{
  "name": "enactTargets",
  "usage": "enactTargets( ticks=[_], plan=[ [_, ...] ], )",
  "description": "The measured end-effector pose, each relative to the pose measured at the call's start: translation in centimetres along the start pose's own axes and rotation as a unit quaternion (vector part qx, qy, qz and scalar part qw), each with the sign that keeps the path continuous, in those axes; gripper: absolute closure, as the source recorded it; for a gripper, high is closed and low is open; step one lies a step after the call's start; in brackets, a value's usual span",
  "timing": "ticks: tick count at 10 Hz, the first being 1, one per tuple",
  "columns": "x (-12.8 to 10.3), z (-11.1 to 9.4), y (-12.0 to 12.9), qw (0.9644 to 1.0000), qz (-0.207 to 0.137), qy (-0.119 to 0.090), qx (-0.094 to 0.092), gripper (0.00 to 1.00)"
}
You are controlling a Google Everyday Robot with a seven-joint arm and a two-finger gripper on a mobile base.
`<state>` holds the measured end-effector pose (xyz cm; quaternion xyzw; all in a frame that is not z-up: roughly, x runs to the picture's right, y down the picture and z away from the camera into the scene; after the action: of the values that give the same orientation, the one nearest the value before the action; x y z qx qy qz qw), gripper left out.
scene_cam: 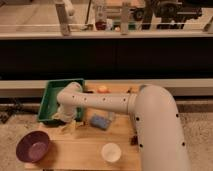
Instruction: Place banana in paper cup
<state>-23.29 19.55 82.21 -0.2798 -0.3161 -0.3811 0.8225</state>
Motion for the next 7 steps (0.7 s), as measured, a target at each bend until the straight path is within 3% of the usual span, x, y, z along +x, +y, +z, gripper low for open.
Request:
enactTargets(
  ticks=[5,7],
  plan=[
    [0.05,-0.04,0.02,1.0000,0.001,0.000,0.000,0.22],
    [0.07,-0.07,-0.01,1.0000,0.001,0.000,0.000,0.38]
  ],
)
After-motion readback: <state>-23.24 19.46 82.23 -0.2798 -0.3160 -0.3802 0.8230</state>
